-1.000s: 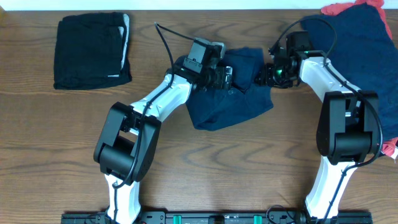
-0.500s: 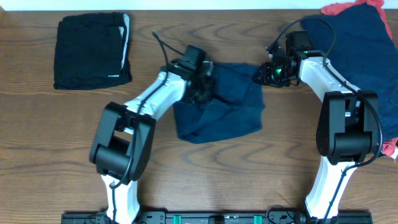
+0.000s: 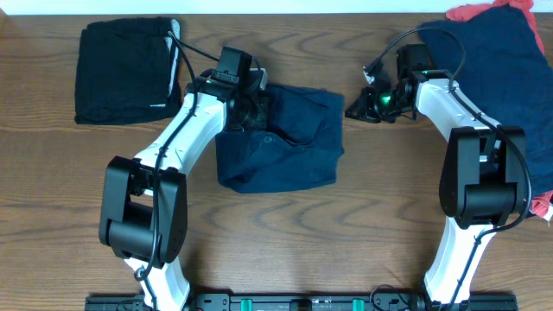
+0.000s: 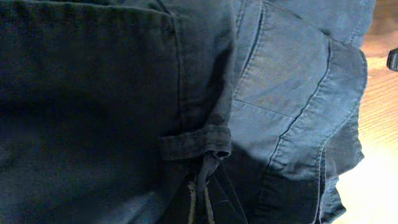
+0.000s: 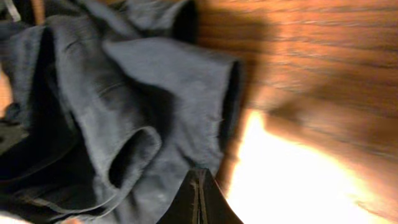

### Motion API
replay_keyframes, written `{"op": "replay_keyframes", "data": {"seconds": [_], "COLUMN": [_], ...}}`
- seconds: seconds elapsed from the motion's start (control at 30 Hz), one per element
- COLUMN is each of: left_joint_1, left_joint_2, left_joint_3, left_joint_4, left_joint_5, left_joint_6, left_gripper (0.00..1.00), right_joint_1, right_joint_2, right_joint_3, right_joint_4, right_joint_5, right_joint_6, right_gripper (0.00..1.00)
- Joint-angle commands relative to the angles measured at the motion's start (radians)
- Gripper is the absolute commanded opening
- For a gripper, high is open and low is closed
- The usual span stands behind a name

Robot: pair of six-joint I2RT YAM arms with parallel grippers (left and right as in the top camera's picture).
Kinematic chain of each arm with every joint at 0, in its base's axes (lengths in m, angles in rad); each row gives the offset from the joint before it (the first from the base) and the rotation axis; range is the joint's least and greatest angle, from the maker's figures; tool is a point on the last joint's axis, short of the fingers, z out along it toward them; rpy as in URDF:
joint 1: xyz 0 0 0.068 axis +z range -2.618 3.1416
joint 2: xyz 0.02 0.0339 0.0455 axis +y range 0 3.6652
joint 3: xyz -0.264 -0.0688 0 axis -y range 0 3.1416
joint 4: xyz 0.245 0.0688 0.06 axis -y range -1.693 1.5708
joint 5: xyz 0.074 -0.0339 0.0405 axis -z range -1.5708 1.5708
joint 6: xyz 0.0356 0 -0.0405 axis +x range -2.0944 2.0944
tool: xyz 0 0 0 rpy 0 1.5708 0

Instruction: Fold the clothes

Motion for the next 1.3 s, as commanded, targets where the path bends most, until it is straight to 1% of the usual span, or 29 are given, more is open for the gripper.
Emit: {"op": "replay_keyframes", "data": {"seconds": [0.0, 0.27, 0.43, 0.63, 0.83, 0.97, 1.1, 1.27], "left_joint_1": [0.001, 0.001, 0.001, 0.001, -0.013, -0.067, -0.159, -0.247], "left_joint_2": [-0.013, -0.036, -0.079, -0.137, -0.177, -0.181, -0.181, -0.181], "left_joint_3": [0.004, 0.019, 0.023, 0.024, 0.024, 0.024, 0.024, 0.024], "left_joint_4": [0.002, 0.005, 0.003, 0.000, 0.006, 0.016, 0.039, 0.089], "left_joint_5": [-0.012, -0.012, -0.013, -0.013, -0.012, -0.012, -0.013, -0.014], "left_joint_6": [0.025, 0.030, 0.033, 0.044, 0.044, 0.046, 0.094, 0.097], "left_gripper": [0.06, 0.06, 0.07, 0.06, 0.06, 0.06, 0.06, 0.06], "right_joint_1": [0.020, 0.107, 0.151, 0.158, 0.156, 0.157, 0.158, 0.158], "right_joint_2": [-0.006, 0.016, 0.062, 0.135, 0.168, 0.195, 0.209, 0.209], "right_joint_3": [0.020, 0.003, 0.003, 0.003, 0.003, 0.003, 0.003, 0.003], "right_joint_4": [-0.004, 0.020, 0.051, 0.048, 0.050, 0.050, 0.050, 0.050], "right_joint_5": [-0.067, 0.065, 0.133, 0.150, 0.166, 0.165, 0.161, 0.161], "right_joint_6": [-0.029, -0.016, 0.037, 0.048, 0.047, 0.047, 0.047, 0.047], "right_gripper": [0.01, 0.01, 0.01, 0.01, 0.01, 0.01, 0.01, 0.01]}}
